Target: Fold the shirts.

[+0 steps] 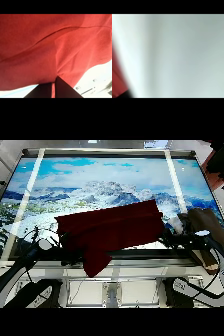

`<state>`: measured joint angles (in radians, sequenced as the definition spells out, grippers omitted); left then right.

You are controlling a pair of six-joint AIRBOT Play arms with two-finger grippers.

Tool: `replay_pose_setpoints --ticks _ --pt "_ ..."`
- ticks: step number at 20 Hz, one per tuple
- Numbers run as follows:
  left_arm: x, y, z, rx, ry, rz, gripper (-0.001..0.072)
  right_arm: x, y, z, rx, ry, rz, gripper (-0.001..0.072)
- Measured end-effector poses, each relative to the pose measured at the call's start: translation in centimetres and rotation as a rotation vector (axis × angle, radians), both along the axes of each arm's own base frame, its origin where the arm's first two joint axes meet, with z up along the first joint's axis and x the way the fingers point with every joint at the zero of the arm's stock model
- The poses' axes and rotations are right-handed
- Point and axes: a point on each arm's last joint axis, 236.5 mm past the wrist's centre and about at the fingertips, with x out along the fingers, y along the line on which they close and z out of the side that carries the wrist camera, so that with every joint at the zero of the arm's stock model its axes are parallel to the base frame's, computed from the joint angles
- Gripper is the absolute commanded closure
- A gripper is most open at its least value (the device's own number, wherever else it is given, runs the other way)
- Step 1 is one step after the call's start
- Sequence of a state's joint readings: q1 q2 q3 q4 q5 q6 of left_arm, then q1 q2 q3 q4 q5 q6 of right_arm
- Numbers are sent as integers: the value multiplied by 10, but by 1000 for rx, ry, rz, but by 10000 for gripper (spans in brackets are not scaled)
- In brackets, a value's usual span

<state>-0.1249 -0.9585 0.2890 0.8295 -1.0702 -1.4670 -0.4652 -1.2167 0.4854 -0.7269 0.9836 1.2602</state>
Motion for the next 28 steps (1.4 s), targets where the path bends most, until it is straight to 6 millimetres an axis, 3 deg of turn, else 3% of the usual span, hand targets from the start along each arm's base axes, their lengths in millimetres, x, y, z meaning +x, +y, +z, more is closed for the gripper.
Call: replay_pose_setpoints --ticks 2,7,13,19,25,28 --pt "0 0 0 0 0 0 688 7 -4 0 -10 -16 -31 676" --pt "5 -2 7 -8 -19 -12 688 11 2 6 20 -50 -22 684" --pt "21 -4 61 -28 -174 -101 689 0 29 44 85 -155 136 684" --pt "19 45 88 202 -286 -69 689 -17 29 93 -51 -285 215 685" --pt "64 77 140 337 -499 59 689 -34 34 127 -136 -375 247 686" --pt "83 94 150 416 -523 78 690 -28 32 142 -188 -428 255 687"
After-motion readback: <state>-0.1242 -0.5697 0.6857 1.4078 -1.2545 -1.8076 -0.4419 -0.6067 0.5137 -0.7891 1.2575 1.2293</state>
